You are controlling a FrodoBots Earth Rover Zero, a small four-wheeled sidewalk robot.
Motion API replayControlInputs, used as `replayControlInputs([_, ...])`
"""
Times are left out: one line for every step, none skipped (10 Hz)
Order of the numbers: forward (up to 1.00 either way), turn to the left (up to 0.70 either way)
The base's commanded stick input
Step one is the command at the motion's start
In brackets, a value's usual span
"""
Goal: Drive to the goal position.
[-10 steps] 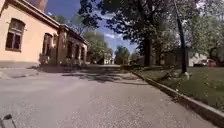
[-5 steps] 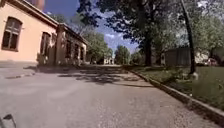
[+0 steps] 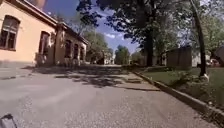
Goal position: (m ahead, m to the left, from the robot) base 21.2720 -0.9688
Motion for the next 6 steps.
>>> replayControlInputs([0.70,0.06])
replayControlInputs([0.70,0.06])
replayControlInputs([0.70,0.06])
replayControlInputs([0.70,0.06])
replayControlInputs([0.70,0.06])
replayControlInputs([0.70,0.06])
